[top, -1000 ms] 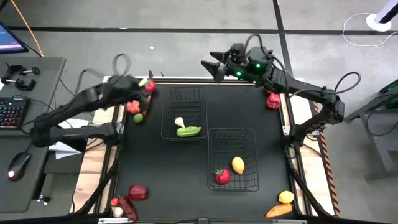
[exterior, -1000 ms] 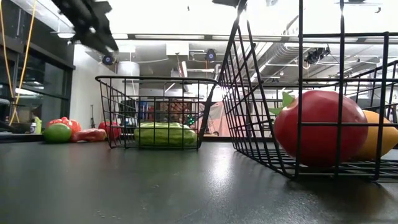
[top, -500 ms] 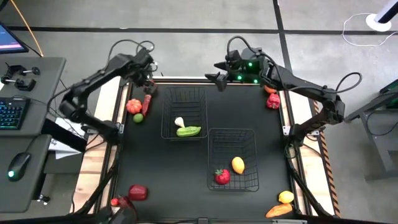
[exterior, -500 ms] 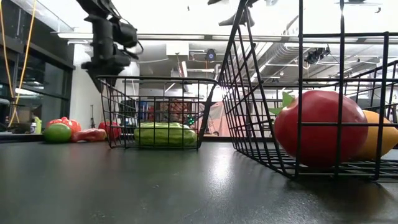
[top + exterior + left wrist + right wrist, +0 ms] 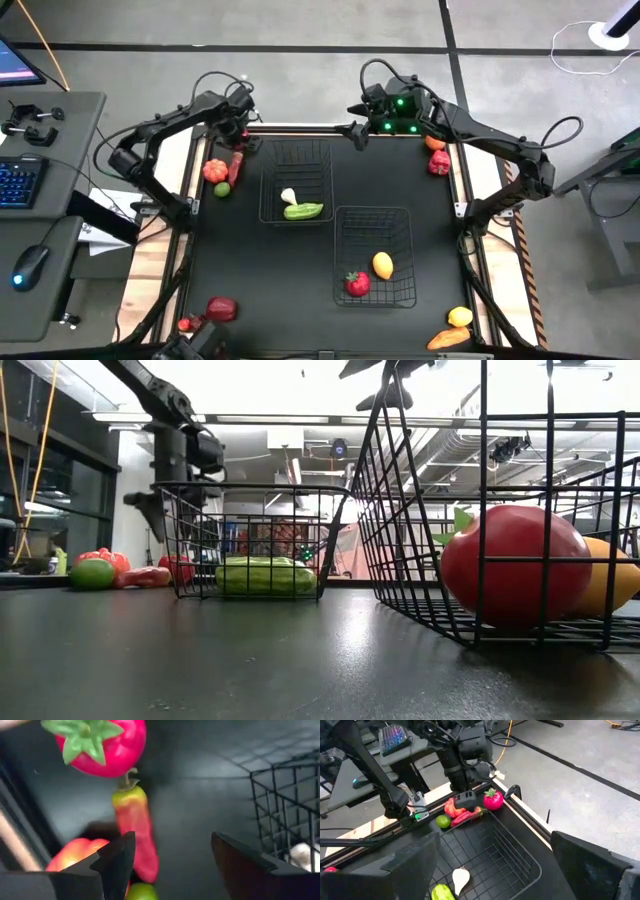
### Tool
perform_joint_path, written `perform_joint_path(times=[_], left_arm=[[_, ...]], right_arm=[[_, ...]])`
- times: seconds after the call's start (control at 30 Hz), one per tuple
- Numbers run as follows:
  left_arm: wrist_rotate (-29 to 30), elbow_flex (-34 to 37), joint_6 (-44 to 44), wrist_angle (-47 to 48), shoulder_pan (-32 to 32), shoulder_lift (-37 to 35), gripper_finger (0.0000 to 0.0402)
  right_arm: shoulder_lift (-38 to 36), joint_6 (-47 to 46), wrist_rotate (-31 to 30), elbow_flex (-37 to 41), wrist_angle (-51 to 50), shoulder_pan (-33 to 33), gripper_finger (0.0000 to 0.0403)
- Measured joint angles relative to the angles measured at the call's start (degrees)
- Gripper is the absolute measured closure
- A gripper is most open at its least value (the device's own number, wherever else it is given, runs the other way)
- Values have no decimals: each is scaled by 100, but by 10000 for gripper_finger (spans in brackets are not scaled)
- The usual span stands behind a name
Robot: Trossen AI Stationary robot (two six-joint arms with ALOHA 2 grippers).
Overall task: Sort produce into baskets
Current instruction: Put the top red chili pepper into the top black wire basket
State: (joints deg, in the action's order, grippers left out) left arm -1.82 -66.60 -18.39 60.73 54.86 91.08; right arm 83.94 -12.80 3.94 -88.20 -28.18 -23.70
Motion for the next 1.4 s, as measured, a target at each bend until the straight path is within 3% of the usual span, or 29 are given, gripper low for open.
perform_joint_path(times=[0.33,0.6,1.17,1.3,1.4], left_arm=[[551,713,-355,-682,104,-23,152],[572,1031,-409,-1125,147,-11,152],[826,1022,-505,-1184,112,720,153],[835,1022,-371,-1169,91,720,176],[839,1022,-357,-1146,89,720,230]], right_arm=[[0,-61,-1,0,11,0,29],[0,-234,-152,0,16,0,29],[0,-345,-240,0,39,0,29],[0,-345,-242,0,143,0,29],[0,-345,-242,0,245,0,29]])
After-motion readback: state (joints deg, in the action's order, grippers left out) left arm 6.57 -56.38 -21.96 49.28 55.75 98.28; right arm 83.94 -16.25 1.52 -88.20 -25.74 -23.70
